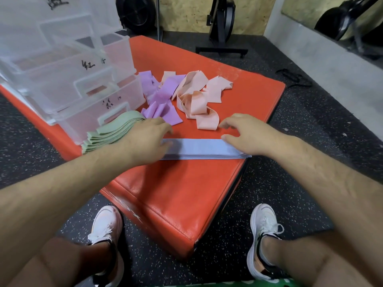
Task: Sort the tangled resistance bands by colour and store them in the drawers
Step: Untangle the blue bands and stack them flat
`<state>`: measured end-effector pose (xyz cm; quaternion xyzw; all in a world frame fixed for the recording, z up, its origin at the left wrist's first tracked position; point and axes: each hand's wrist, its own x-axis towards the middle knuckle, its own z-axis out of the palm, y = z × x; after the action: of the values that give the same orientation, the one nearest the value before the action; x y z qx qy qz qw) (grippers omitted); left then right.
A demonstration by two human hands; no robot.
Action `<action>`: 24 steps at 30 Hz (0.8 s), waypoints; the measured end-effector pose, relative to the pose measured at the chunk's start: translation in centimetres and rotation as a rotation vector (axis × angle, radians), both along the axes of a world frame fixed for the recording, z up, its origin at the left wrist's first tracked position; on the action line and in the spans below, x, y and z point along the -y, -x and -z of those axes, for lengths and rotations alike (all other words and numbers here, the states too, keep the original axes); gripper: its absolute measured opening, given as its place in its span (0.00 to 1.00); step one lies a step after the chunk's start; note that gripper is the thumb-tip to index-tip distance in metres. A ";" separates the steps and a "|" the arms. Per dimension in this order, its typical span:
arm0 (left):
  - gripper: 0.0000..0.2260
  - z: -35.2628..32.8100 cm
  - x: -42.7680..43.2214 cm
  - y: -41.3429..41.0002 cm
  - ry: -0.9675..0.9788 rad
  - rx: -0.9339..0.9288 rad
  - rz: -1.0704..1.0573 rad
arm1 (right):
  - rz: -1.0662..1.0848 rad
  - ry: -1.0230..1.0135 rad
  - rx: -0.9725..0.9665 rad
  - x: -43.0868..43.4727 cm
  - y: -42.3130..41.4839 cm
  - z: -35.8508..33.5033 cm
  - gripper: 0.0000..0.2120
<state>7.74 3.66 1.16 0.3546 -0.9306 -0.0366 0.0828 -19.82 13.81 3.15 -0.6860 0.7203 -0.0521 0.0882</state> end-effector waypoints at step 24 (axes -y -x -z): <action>0.24 1.2 -0.5 3.6 -0.310 0.101 -0.016 | -0.032 -0.169 0.065 1.5 -3.8 2.1 0.18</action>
<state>4.17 4.18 -0.05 0.3718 -0.9139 -0.1615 -0.0195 -16.05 12.35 1.06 -0.6854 0.7079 -0.0119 0.1702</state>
